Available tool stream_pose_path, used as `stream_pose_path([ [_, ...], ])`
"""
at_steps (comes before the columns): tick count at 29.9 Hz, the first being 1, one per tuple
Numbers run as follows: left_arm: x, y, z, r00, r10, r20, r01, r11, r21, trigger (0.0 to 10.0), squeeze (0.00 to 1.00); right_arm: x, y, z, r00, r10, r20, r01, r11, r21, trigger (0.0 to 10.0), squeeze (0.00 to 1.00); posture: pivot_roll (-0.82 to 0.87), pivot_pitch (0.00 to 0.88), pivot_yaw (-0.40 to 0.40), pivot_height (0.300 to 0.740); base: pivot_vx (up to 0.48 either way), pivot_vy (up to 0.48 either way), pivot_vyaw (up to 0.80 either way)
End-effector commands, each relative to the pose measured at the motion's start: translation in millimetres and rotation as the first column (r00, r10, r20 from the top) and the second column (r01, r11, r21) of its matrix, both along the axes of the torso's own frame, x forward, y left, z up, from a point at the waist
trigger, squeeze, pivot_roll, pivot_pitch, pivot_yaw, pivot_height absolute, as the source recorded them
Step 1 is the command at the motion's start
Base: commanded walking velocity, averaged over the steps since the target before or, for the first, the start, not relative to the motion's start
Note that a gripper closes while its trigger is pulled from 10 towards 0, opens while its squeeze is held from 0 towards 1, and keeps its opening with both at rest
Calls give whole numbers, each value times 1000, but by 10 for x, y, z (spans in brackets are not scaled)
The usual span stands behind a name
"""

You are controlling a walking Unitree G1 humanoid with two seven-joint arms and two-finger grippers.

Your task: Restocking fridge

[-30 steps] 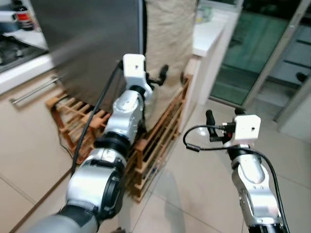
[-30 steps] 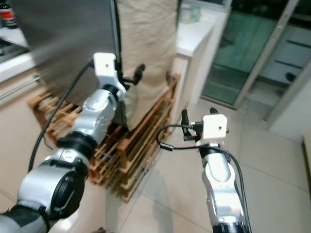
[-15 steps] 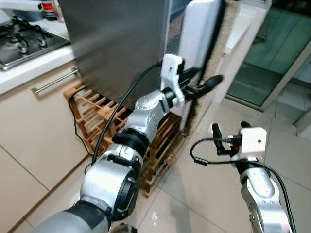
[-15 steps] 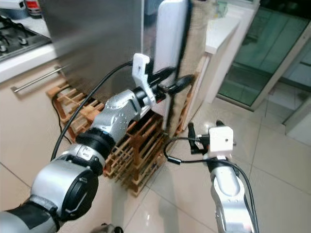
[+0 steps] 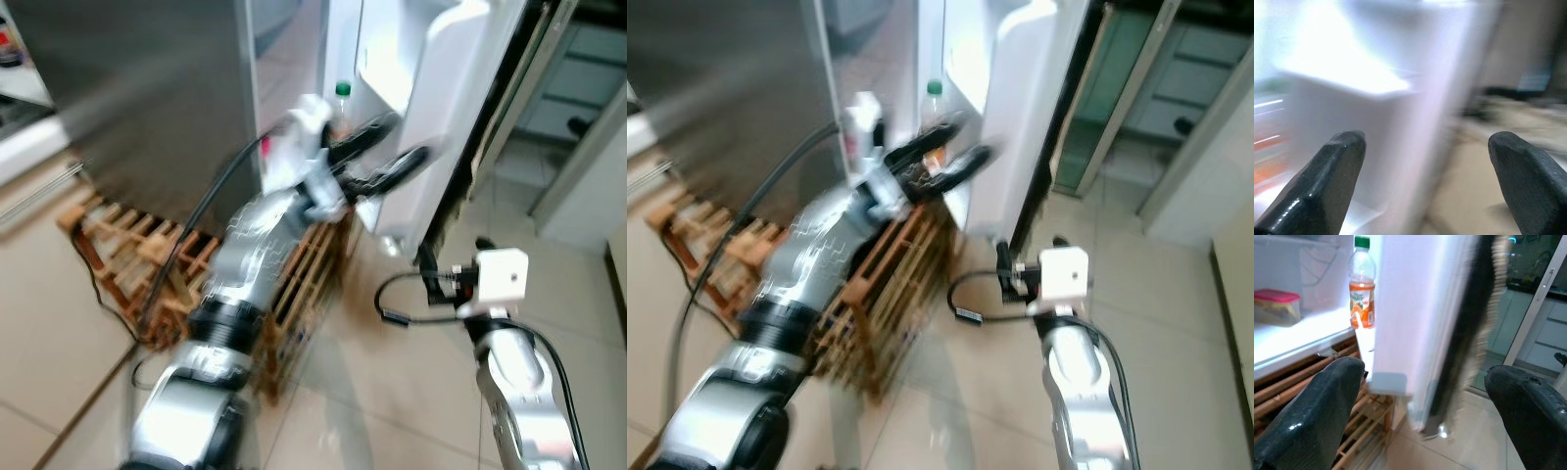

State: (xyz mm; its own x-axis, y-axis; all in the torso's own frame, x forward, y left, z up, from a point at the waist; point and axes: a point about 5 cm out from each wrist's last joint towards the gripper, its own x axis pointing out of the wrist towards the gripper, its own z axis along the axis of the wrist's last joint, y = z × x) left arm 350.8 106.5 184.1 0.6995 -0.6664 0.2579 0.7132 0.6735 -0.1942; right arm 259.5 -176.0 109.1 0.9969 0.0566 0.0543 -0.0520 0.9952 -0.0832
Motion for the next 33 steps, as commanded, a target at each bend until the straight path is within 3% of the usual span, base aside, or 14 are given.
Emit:
stream_pose_path([
  [1, 13, 58, 217, 992, 74, 99, -75, 997, 10, 10000, 0, 33, 4, 2, 1000, -2, -3, 2, 1000, 10, 10000, 910, -66, 0, -15, 740, 0, 0, 0],
  [3, -58, 330, 184, 971, 207, 117, -212, 977, 32, 10000, 0, 115, 5, -4, 1000, -10, -10, 10, 999, 33, 10000, 910, -33, 0, -34, 740, 0, 0, 0],
  [6, -228, 656, -3, 914, 406, 20, -406, 914, 3, 10000, 0, 287, 43, 25, 1000, -14, -24, 17, 995, 101, 10000, 914, 0, 0, -51, 740, 0, 0, 704],
  [8, -326, 782, -191, 852, 522, -27, -520, 852, 56, 10000, 0, 363, 66, 38, 1000, -2, -27, 5, 994, 108, 10000, 918, 10, 0, -54, 740, 0, 0, 678],
  [9, -326, 782, -191, 852, 522, -27, -520, 852, 56, 10000, 0, 363, 66, 38, 1000, -2, -27, 5, 994, 108, 10000, 918, 10, 0, -54, 740, 0, 0, 675],
  [10, -377, 844, -305, 800, 597, -56, -591, 801, 93, 10000, 0, 405, 97, 47, 1000, 11, -26, -8, 994, 110, 10000, 914, 12, 0, -54, 740, 0, 0, 669],
  [11, -377, 844, -305, 800, 597, -56, -591, 801, 93, 10000, 0, 405, 97, 47, 1000, 11, -26, -8, 994, 110, 10000, 914, 12, 0, -54, 740, 0, 0, 669],
  [13, -441, 880, -453, 720, 687, -99, -673, 726, 137, 10000, 0, 476, 140, 62, 999, 16, -34, -11, 987, 159, 10000, 918, 13, 0, -52, 740, 0, 0, 663],
  [20, -477, 802, -460, 702, 707, -92, -690, 706, 161, 10000, 0, 572, 178, 48, 998, 13, -56, 2, 967, 254, 10000, 925, 16, 0, -48, 740, 0, 0, 662],
  [22, -447, 855, -431, 672, 738, -52, -720, 669, 187, 10000, 0, 603, 248, 79, 998, 45, -37, -35, 968, 248, 10000, 925, 10, 0, -45, 740, 0, 0, 656],
  [24, -437, 864, -435, 669, 742, -44, -722, 662, 200, 10000, 0, 609, 257, 95, 998, 49, -31, -39, 963, 266, 10000, 922, 7, 0, -44, 740, 0, 0, 656],
  [28, -401, 880, -436, 613, 789, -40, -763, 604, 228, 10000, 0, 634, 208, 146, 1000, 22, -14, -17, 957, 289, 10000, 925, -4, 0, -36, 740, 0, 0, 659],
  [30, -388, 898, -456, 560, 828, -34, -791, 546, 275, 10000, 0, 635, 186, 125, 1000, 16, -19, -10, 961, 278, 10000, 925, -7, 0, -34, 740, 0, 0, 659],
  [33, -360, 894, -456, 540, 838, -76, -797, 539, 273, 10000, 0, 632, 190, 119, 1000, 26, -12, -22, 970, 240, 10000, 925, -12, 0, -29, 740, 0, -92, 656],
])
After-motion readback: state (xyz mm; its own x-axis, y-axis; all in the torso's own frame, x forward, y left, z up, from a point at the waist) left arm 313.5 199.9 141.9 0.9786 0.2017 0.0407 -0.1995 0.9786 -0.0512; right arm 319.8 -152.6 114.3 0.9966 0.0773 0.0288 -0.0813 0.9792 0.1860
